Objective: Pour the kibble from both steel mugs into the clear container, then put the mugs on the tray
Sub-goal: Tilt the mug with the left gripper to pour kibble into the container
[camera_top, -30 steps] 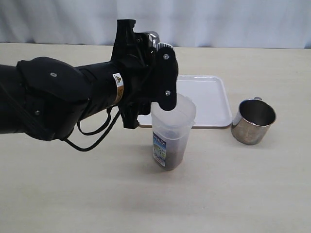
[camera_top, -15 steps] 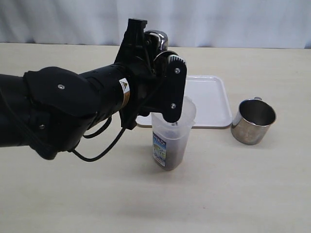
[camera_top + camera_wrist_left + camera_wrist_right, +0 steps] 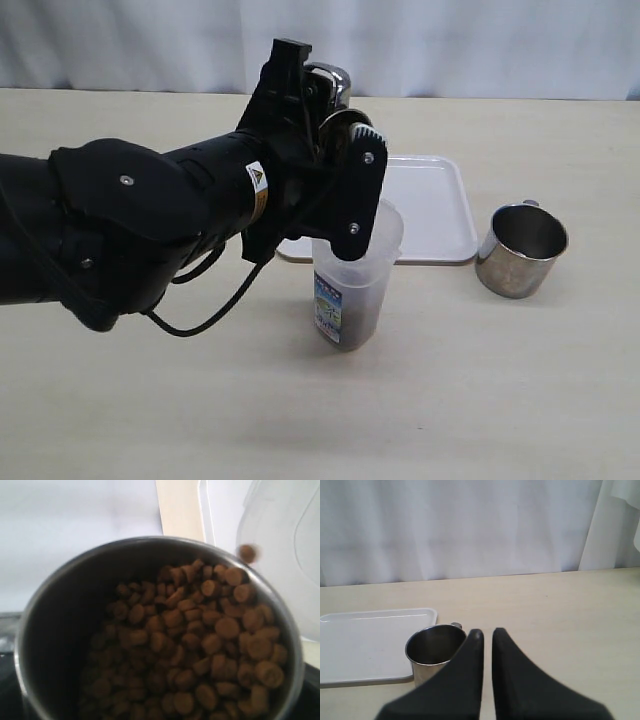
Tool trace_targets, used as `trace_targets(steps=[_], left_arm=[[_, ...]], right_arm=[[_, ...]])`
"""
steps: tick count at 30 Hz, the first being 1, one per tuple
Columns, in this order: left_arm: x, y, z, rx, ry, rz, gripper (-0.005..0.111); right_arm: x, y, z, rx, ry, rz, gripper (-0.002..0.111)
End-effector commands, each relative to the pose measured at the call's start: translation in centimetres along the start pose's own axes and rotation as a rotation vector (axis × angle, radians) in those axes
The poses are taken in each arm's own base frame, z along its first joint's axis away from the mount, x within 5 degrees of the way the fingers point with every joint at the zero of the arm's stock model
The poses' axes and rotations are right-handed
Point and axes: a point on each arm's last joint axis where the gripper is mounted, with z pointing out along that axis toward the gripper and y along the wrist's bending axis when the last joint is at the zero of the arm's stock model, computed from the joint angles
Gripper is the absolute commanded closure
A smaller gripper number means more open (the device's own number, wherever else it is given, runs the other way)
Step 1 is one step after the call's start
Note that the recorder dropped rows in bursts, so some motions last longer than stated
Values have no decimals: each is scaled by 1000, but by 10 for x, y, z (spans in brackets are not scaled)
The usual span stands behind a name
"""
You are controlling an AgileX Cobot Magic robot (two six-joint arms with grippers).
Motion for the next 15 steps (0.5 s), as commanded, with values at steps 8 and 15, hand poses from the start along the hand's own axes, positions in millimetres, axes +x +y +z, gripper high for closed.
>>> trace_targets(steps=[8,15], left_arm=[[0,5,-1,-28,17,116,107],[-1,6,-1,-28,12,181,107]], right_arm=[[1,0,0,0,1,-7,104],[1,0,0,0,1,-7,104]])
